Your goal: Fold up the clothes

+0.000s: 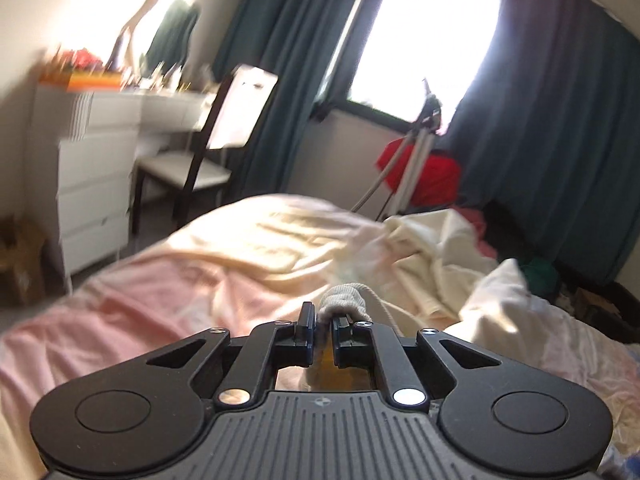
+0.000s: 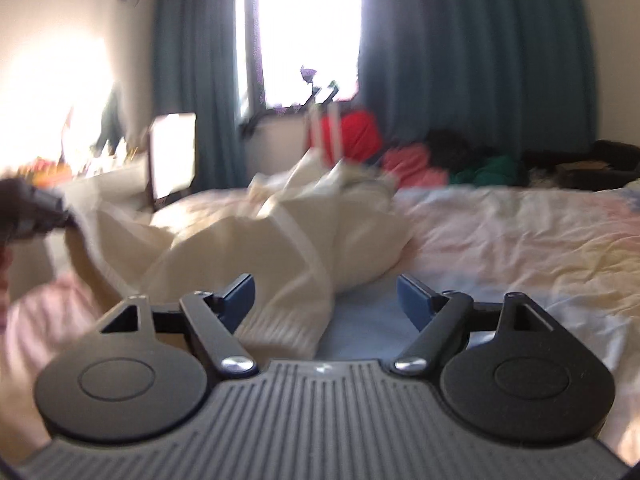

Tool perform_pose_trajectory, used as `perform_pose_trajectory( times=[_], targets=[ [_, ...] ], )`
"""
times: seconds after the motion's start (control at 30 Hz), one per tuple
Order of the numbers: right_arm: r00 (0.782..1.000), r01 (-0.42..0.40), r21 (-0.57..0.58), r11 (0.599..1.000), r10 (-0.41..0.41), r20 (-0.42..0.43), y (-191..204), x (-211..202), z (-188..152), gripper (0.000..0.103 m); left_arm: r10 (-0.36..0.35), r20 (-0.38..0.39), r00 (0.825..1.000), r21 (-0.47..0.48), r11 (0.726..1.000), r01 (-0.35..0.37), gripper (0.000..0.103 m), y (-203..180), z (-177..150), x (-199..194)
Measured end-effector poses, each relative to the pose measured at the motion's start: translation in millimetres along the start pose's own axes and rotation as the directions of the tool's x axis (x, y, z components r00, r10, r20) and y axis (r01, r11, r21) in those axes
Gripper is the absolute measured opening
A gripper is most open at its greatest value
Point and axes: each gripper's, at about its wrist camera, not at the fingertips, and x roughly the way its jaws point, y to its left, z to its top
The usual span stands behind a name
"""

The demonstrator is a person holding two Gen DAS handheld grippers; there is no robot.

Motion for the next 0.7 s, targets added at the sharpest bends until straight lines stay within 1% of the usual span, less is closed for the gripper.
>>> perform_pose_trajectory(
  times=[0.1,0.17,0.2,0.23,0.3,0.33,0.37,0.4,0.43,0.47,0.53,0.57,0.63,0.7],
  targets=[
    [0.997,0.007,-0.079,0.997,-0.013,-0.076,14,26,-9,0.076,-0.005,-0.038,0.999,-0.068,0.998,0.003,0.011,12,2,10],
    [0.992,0.011,-0.128,0.992,-0.027,-0.121,23,42,-14,0.066,-0.013,-0.039,0.999,-0.083,0.997,0.01,0.011,13,4,12],
    [0.989,0.012,-0.153,0.988,-0.034,-0.143,27,51,-17,0.065,-0.014,-0.04,0.999,-0.087,0.996,0.01,0.011,12,4,13],
    [0.986,0.019,-0.166,0.986,-0.046,-0.161,29,59,-19,0.064,-0.011,-0.04,0.999,-0.086,0.996,0.007,0.011,8,2,13],
    [0.98,0.032,-0.157,0.987,-0.062,-0.19,27,76,-21,0.063,-0.002,-0.045,0.999,-0.083,0.997,-0.002,0.012,7,0,14],
    [0.977,0.039,-0.14,0.989,-0.067,-0.202,25,85,-21,0.058,0.001,-0.048,0.999,-0.082,0.997,-0.005,0.012,7,0,15],
    [0.979,0.043,-0.136,0.99,-0.069,-0.192,25,88,-20,0.053,0.002,-0.05,0.999,-0.08,0.997,-0.006,0.012,7,-1,15],
    [0.983,0.046,-0.139,0.989,-0.069,-0.168,25,86,-17,0.051,0.002,-0.051,0.999,-0.078,0.997,-0.006,0.012,7,-1,16],
    [0.987,0.049,-0.142,0.989,-0.069,-0.143,26,85,-15,0.041,0.001,-0.054,0.999,-0.075,0.997,-0.005,0.012,7,-1,18],
    [0.991,0.052,-0.145,0.988,-0.069,-0.119,27,83,-13,0.026,-0.003,-0.059,0.998,-0.071,0.997,-0.001,0.014,6,-1,19],
    [0.995,0.058,-0.151,0.987,-0.069,-0.069,29,80,-8,0.02,-0.011,-0.068,0.998,-0.063,0.998,0.007,0.015,3,-1,22],
    [0.997,0.062,-0.154,0.986,-0.069,-0.045,29,78,-5,0.014,-0.016,-0.07,0.997,-0.057,0.998,0.012,0.015,2,-1,22],
    [0.997,0.076,-0.16,0.984,-0.074,0.017,30,69,2,0.013,-0.029,-0.075,0.997,-0.05,0.998,0.025,0.015,0,-2,19],
    [0.99,0.113,-0.169,0.979,-0.095,0.108,30,43,16,0.011,-0.056,-0.086,0.995,-0.041,0.998,0.053,0.015,-3,-2,16]
  ],
)
